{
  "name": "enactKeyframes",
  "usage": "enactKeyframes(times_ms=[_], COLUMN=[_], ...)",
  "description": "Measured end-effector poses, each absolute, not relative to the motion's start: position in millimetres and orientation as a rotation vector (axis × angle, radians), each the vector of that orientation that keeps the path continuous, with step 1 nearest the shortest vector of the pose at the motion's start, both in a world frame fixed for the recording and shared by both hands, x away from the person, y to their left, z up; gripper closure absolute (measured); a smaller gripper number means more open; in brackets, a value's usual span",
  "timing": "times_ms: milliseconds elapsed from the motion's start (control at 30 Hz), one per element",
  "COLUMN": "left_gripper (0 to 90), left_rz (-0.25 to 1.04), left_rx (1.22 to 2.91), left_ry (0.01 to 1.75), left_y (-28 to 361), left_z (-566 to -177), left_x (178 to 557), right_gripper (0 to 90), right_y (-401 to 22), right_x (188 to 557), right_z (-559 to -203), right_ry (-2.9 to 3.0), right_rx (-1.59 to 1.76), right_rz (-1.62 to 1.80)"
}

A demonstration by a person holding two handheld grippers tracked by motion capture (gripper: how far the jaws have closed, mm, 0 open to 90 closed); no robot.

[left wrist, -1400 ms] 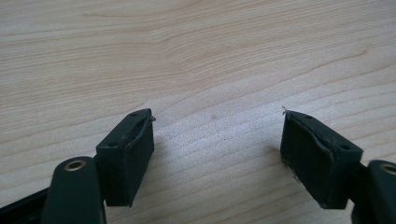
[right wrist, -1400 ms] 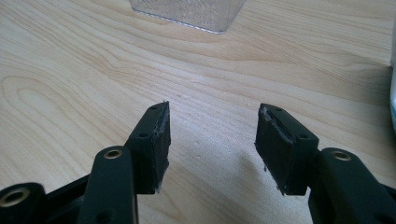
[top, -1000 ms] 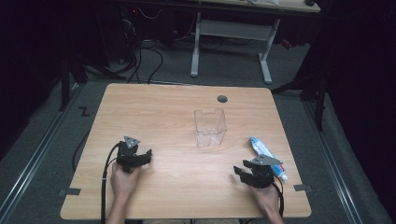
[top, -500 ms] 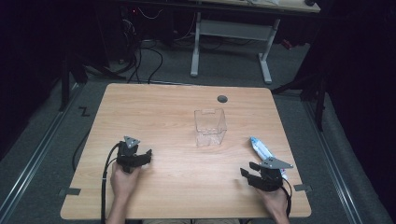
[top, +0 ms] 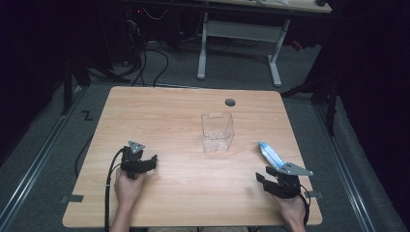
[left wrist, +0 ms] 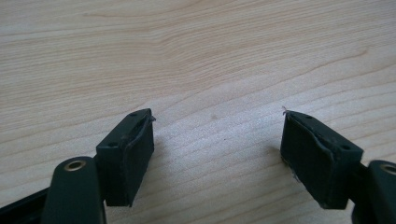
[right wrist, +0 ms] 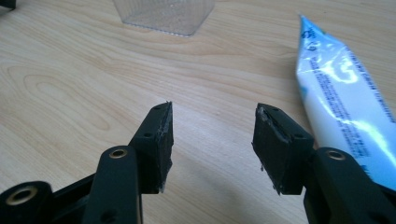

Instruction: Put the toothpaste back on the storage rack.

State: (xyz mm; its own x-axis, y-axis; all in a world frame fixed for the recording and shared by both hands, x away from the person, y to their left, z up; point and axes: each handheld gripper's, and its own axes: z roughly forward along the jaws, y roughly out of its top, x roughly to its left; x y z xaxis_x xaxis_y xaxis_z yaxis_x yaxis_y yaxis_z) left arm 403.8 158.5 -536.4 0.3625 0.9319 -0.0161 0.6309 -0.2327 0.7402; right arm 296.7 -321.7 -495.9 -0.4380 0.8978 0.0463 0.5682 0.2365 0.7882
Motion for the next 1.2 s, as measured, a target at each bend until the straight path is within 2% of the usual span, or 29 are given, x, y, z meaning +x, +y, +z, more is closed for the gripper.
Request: enactKeyframes(times_ms=[400,1200], left_gripper=[26.0,25.9], left_rz=[0.580,0.578], left_rx=[1.962,1.961], left_ry=[1.352,1.351], left_y=[159,159], left_z=[-536,-536], left_x=[404,404], right_gripper=[46.0,43.5], right_y=[-339,-353], right_x=[304,360], right_z=[-481,-464], right_ry=[2.070,2.156], right_rx=[1.338,1.395], right_rz=[0.994,0.782])
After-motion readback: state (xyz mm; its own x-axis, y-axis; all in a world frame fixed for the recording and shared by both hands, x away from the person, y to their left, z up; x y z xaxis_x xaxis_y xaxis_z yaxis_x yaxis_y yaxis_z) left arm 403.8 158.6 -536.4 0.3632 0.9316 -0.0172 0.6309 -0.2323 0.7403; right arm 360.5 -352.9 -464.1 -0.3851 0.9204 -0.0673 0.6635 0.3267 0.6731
